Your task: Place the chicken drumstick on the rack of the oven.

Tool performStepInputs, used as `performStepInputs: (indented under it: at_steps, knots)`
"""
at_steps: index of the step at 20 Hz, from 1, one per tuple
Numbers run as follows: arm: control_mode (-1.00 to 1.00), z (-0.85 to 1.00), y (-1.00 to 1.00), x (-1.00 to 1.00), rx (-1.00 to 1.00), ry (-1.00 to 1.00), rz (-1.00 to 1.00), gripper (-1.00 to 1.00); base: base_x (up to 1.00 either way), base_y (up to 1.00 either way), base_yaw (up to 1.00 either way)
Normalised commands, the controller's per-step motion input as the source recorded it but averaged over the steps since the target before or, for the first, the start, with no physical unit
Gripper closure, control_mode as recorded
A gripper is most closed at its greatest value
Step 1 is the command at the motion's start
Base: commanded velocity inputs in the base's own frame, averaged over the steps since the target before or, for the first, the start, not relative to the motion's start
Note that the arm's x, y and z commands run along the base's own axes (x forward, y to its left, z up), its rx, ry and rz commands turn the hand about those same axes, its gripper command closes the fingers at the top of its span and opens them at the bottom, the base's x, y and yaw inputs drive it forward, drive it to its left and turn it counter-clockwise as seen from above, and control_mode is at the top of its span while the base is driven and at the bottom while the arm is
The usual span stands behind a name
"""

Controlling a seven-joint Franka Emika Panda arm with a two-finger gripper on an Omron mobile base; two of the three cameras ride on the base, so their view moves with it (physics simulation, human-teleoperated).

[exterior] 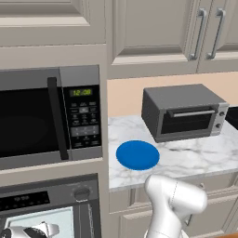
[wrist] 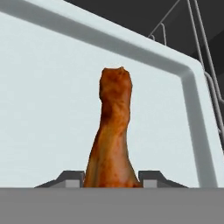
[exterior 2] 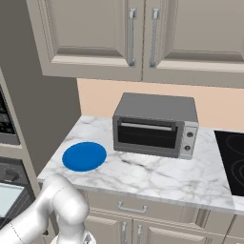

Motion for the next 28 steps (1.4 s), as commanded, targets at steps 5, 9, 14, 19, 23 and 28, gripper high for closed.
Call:
performStepInputs:
  at_steps: [5, 9, 14, 19, 23, 28]
  knots:
    - [-1.00, 0.00, 0.00, 0.00, 0.00, 0.00, 0.00, -1.00, 0.00, 0.00, 0.00]
    - [-1.00, 0.18, 0.04, -0.09, -0.01, 0.00, -0.01, -1.00, 0.00, 0.00, 0.00]
    - [-1.00, 0.56, 0.06, -0.46, -0.01, -0.01, 0.00, -1.00, 0.00, 0.00, 0.00]
    - [-1.00, 0.45, -0.03, -0.75, 0.00, -0.08, 0.00, -1.00, 0.00, 0.00, 0.00]
    - [-1.00, 0.76, -0.21, -0.62, 0.10, -0.11, 0.00, -1.00, 0.00, 0.00, 0.00]
    - [-1.00, 0.94, -0.42, -0.45, 0.21, -0.06, 0.00, -1.00, 0.00, 0.00, 0.00]
